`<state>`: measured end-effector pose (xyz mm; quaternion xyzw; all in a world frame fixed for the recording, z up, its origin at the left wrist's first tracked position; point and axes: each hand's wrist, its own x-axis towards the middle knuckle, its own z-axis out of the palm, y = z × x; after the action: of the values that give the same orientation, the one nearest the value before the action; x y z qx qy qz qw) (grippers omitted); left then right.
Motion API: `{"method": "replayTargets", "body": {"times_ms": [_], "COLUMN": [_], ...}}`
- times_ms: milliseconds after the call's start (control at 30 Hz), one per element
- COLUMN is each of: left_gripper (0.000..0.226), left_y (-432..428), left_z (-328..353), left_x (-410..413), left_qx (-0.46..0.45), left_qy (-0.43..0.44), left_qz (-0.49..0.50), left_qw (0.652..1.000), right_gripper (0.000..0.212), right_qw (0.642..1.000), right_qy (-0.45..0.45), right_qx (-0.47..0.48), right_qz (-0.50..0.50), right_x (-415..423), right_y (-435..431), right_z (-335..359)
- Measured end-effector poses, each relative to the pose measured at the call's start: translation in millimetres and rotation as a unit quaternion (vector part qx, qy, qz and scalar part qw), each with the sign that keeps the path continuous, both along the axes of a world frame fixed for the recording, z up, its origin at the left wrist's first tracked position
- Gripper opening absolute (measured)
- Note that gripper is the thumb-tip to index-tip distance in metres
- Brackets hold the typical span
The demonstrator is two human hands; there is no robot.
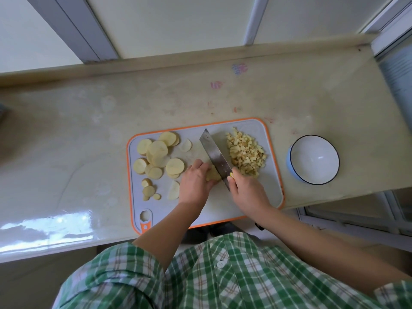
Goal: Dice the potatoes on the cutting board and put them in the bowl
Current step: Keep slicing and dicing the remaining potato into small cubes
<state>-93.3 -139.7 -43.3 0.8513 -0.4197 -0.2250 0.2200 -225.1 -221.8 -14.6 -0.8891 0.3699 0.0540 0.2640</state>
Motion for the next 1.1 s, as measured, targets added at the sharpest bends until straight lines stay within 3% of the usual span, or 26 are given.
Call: {"method": "replayTargets", "body": {"times_ms": [167, 333, 633, 900, 1100], "left_gripper": [0.045, 0.029, 0.024, 0.028, 0.034], "left_y": [5.9, 7.5, 2.7, 4.5, 9.2], "left_z": [3.8, 4.3, 2.0, 1.9, 0.7], "left_x": [1.1, 1.2, -0.3, -0.2, 0.4], "left_qx": [-0.02, -0.022, -0.02, -0.024, -0.027], "left_qy": [-0.001, 0.0, 0.017, 0.02, 0.027], "left_qz": [0.013, 0.016, 0.026, 0.027, 0.054], "left_qw": [1.0, 1.0, 0.999, 0.999, 0.998], "right_gripper": [0.02, 0.017, 0.016, 0.024, 0.022], "right_qw": [1.0, 0.999, 1.0, 1.0, 1.0], "right_qy": [-0.008, 0.016, 0.016, -0.003, -0.003], "right_qx": [-0.007, -0.013, 0.011, -0.002, -0.007], "right_qz": [0.015, 0.046, 0.018, -0.022, 0.021], "right_x": [2.8, -2.3, 0.0, -3.0, -7.5], "right_y": [-7.6, -2.2, 7.5, 8.7, 4.6], "right_z": [9.4, 12.5, 4.7, -4.1, 11.1]}}
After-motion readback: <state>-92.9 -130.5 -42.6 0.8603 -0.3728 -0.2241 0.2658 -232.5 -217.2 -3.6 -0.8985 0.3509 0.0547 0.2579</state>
